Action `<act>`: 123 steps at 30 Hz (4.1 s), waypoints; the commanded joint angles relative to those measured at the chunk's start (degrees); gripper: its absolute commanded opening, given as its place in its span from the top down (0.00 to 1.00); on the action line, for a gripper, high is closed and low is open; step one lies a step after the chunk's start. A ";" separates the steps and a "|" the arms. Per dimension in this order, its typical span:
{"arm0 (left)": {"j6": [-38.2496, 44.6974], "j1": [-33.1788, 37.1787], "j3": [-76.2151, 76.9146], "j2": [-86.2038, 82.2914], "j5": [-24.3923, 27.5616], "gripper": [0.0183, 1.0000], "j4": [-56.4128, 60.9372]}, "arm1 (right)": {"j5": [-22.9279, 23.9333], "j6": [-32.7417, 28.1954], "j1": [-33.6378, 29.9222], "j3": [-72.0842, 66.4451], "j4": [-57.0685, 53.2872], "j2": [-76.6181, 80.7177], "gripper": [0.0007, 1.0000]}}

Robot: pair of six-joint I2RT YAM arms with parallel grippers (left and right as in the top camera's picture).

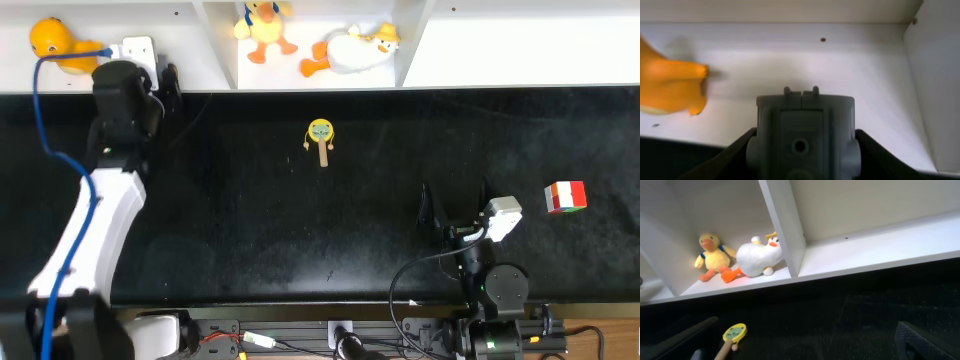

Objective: Store Toys

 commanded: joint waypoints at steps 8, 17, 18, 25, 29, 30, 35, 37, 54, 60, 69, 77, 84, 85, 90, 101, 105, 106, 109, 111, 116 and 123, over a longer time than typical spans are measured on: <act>-0.42 0.28 1.03 7.21 -0.42 0.74 13.07 | 0.48 0.44 0.33 -0.76 0.24 -0.57 0.00; -0.44 0.28 1.05 11.15 1.95 0.74 17.33 | 0.48 0.44 0.33 -0.76 0.24 -0.57 0.00; -0.42 0.28 1.05 11.28 1.92 0.74 17.46 | 0.48 0.44 0.33 -0.76 0.24 -0.57 0.01; -0.42 0.28 1.05 11.41 1.92 0.48 17.88 | 0.48 0.44 0.33 -0.76 0.24 -0.57 0.00; -0.42 0.28 1.03 11.41 1.92 0.00 17.97 | 0.48 0.44 0.33 -0.76 0.24 -0.57 0.01; -0.42 0.28 1.05 11.41 1.92 0.00 18.10 | 0.50 0.42 0.33 -0.76 0.24 -0.57 0.01; -0.42 0.26 1.05 11.30 1.95 0.00 19.43 | 0.48 0.44 0.33 -0.76 0.24 -0.57 0.00; -0.42 0.26 1.05 10.88 1.95 0.00 19.43 | 0.48 0.44 0.33 -0.76 0.24 -0.57 0.01; -0.35 -1.31 1.05 -22.18 -1.88 0.00 -20.15 | 0.48 0.44 0.33 -0.76 0.24 -0.57 0.01; -0.42 -1.31 1.05 -39.19 -5.77 0.00 -41.92 | 0.48 0.44 0.33 -0.76 0.24 -0.57 0.00; -0.42 -1.31 1.03 -45.79 -5.77 0.00 -55.60 | 0.48 0.44 0.33 -0.76 0.24 -0.57 0.00; -0.42 -1.31 1.03 -45.44 -5.77 0.00 -60.89 | 0.48 0.44 0.33 -0.76 0.24 -0.57 0.00; -0.70 -0.85 0.35 -47.41 -3.21 0.00 -62.58 | 0.48 0.44 0.33 -0.76 0.24 -0.57 0.00; -1.07 -0.72 0.00 -48.43 -1.38 0.00 -61.86 | 0.48 0.44 0.33 -0.76 0.24 -0.57 0.00; -2.12 -0.98 -10.93 -57.72 -2.56 0.00 -49.27 | 0.48 0.44 0.33 -0.76 0.24 -0.57 0.00; -10.91 -0.98 -52.89 -77.20 -3.61 0.00 -1.16 | 0.48 0.44 0.33 -0.76 0.24 -0.57 0.01; -11.85 -1.03 -53.92 -81.59 -3.10 0.00 -4.17 | 0.48 0.44 0.33 -0.76 0.24 -0.57 0.00; -11.85 -1.03 -53.94 -82.05 -3.21 0.00 -4.17 | 0.48 0.44 0.33 -0.76 0.24 -0.57 0.00; -11.63 -1.03 -53.94 -82.62 -3.21 0.00 -4.15 | 0.48 0.44 0.33 -0.76 0.24 -0.57 0.00; -10.36 -1.03 -53.94 -83.43 -2.51 0.00 -4.15 | 0.48 0.44 0.33 -0.76 0.24 -0.57 0.00; -10.86 -1.05 -54.07 -83.76 -1.70 0.00 -3.72 | 0.48 0.44 0.33 -0.76 0.24 -0.57 0.00; -10.84 -1.03 -54.10 -83.76 -1.70 0.00 -3.74 | 0.48 0.44 0.33 -0.76 0.24 -0.57 0.00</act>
